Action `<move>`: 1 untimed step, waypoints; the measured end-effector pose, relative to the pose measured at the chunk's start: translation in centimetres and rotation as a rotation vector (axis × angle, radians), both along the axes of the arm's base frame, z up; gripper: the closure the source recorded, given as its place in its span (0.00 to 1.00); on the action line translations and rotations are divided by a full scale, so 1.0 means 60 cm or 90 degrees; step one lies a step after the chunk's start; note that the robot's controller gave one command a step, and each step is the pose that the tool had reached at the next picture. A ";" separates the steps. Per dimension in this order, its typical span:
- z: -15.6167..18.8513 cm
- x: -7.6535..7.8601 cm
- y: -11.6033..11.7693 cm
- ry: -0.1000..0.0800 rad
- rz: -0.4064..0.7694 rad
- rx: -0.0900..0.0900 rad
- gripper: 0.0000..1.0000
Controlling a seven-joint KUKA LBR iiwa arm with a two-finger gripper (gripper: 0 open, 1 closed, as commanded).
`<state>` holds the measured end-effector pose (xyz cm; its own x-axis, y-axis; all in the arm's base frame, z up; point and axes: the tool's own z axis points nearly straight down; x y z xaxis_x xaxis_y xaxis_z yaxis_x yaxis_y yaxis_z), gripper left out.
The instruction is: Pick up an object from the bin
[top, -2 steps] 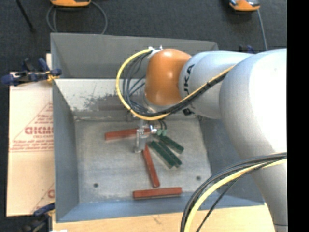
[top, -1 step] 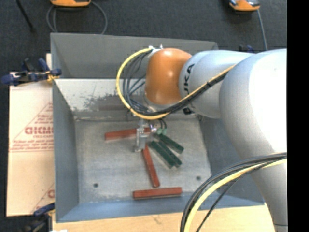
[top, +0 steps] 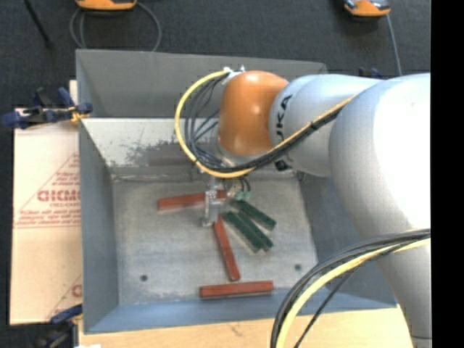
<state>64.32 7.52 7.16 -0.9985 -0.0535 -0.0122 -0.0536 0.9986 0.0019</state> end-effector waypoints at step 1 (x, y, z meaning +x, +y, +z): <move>0.000 0.000 0.000 0.000 -0.001 0.000 1.00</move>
Offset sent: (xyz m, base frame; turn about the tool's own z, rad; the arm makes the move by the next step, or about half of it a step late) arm 0.0000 0.0000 0.0000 0.0000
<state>64.32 7.52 7.17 -0.9986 -0.0522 -0.0121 -0.0523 0.9986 0.0022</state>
